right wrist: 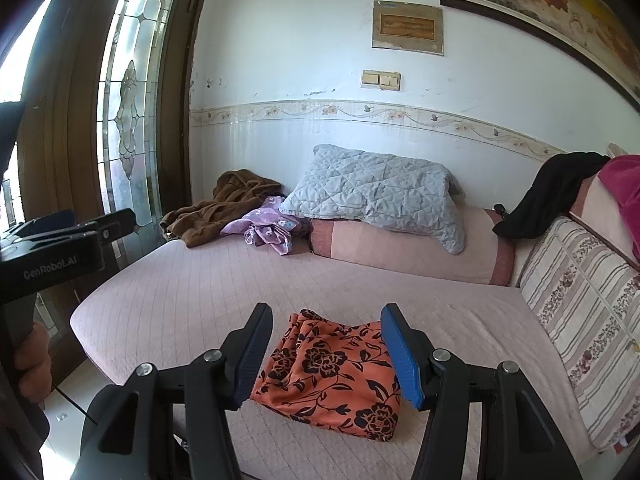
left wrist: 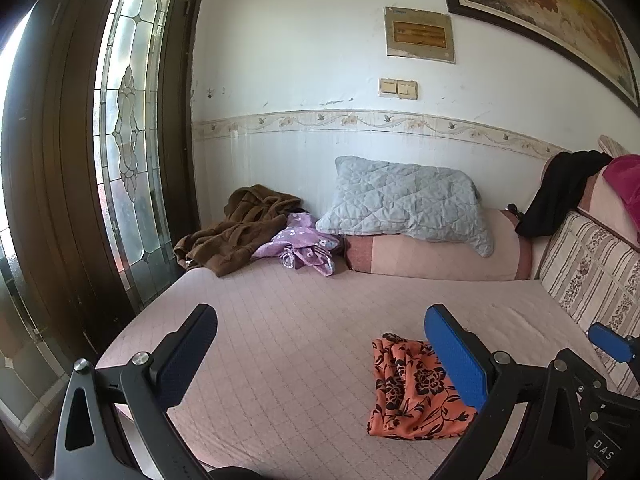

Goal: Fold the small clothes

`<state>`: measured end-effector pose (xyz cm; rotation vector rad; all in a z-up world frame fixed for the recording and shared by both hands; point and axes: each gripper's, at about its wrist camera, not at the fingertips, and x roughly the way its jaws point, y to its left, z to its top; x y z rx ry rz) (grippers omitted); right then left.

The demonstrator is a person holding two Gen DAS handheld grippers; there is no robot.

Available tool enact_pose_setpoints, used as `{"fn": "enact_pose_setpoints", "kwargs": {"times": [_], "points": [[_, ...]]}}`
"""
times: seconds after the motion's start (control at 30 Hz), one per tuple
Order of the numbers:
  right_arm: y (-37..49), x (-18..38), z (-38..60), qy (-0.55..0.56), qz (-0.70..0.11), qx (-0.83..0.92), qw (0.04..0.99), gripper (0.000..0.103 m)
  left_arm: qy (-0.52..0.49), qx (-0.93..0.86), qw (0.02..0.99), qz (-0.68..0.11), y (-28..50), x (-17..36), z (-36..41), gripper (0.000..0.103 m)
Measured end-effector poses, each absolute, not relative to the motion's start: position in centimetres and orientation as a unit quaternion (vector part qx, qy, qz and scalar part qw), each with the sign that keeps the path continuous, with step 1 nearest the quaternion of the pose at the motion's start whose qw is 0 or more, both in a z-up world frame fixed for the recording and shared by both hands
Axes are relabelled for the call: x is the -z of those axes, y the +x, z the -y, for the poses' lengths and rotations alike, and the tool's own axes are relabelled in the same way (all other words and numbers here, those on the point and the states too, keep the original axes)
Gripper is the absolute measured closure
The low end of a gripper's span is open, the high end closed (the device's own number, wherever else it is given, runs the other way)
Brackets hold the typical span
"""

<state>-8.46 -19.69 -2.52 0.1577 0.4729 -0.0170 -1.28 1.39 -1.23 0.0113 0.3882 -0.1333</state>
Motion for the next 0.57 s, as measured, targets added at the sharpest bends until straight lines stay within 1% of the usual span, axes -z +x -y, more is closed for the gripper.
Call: {"fn": "enact_pose_setpoints", "kwargs": {"times": [0.27,0.47,0.57], "points": [[-8.3,2.7,20.4,0.083,-0.237,0.015,0.968,0.043,0.01,0.066,0.978,-0.2,-0.4,1.8,-0.8,0.0],[-6.7,3.4,20.2,0.084,-0.244,0.005,0.966,0.042,0.009,0.073,0.973,-0.218,1.2,2.9,-0.4,0.0],[-5.2,4.1,20.2,0.088,-0.251,-0.006,0.964,0.042,0.005,0.077,0.974,-0.212,2.5,3.5,-0.1,0.0]]}}
